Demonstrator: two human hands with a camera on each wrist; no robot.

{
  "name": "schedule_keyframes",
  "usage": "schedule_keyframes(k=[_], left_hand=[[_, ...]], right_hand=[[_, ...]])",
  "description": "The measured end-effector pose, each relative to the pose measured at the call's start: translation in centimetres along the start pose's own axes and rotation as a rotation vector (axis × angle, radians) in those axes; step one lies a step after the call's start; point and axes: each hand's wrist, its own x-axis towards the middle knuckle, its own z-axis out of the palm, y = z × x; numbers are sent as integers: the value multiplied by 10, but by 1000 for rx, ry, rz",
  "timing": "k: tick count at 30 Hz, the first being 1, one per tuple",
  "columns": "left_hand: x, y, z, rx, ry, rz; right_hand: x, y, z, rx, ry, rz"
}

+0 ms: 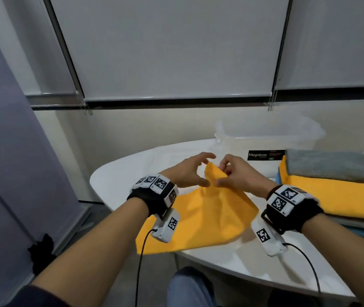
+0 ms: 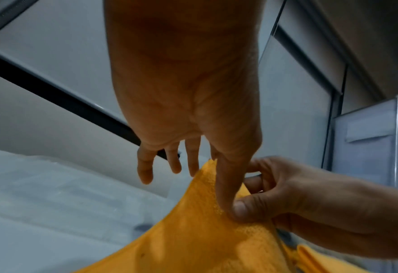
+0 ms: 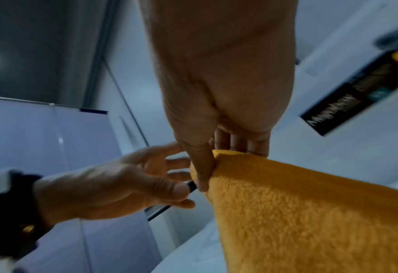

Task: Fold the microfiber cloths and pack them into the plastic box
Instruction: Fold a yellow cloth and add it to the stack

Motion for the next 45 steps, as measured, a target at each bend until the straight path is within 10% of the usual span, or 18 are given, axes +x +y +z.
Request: schedule_keyframes(k=[5, 15, 24, 39, 45], left_hand=[[-7, 35, -45, -79, -19, 86], [-59, 59, -130, -156, 464, 170], [-90, 71, -170, -217, 621, 194], [-118, 106, -190, -376, 478, 155], [-82, 75, -166, 240, 497, 44]], right_hand=[[-5, -46, -22, -91, 33, -191], [-15, -83, -84, 16, -69, -264], [-19, -121, -137, 290, 114, -368], [-37, -155, -182, 187, 139, -410], [-16, -126, -158, 1, 120, -347]])
